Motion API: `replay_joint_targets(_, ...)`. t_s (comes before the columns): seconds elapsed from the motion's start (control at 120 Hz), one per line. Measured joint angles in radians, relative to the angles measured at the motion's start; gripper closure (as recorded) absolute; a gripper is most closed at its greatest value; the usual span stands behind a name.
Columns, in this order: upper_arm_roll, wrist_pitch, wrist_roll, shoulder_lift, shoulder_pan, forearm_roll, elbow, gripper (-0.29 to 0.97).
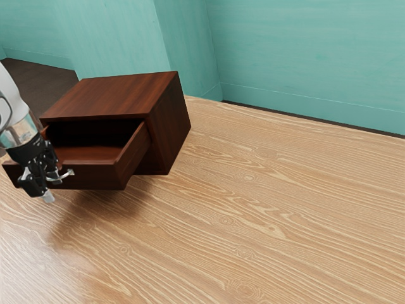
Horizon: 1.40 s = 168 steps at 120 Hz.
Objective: Pull the drawer handle with one arm to open the drawer
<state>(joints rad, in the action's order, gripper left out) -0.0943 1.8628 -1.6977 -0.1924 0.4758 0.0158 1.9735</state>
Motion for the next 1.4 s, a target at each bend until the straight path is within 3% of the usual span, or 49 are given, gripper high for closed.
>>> replay_joint_targets(0.65, 0.028, -0.032, 0.002, 0.0, -0.001, 0.011, -0.074, 0.24)
replay_joint_targets(0.842, 0.139, -0.043, 0.0, 0.004, -0.008, 0.008, -0.144, 0.22)
replay_joint_targets(0.983, 0.183, -0.044, -0.027, 0.009, -0.165, -0.032, -0.221, 0.13)
replay_joint_targets(1.1, 0.269, -0.045, -0.034, 0.006, -0.321, -0.044, -0.27, 0.08)
replay_joint_targets(1.267, 0.293, -0.05, 0.237, 0.011, -0.362, -0.048, -0.356, 0.05)
replay_joint_targets(1.4, 0.198, -0.098, 0.557, 0.027, -0.359, -0.051, -0.359, 0.04)
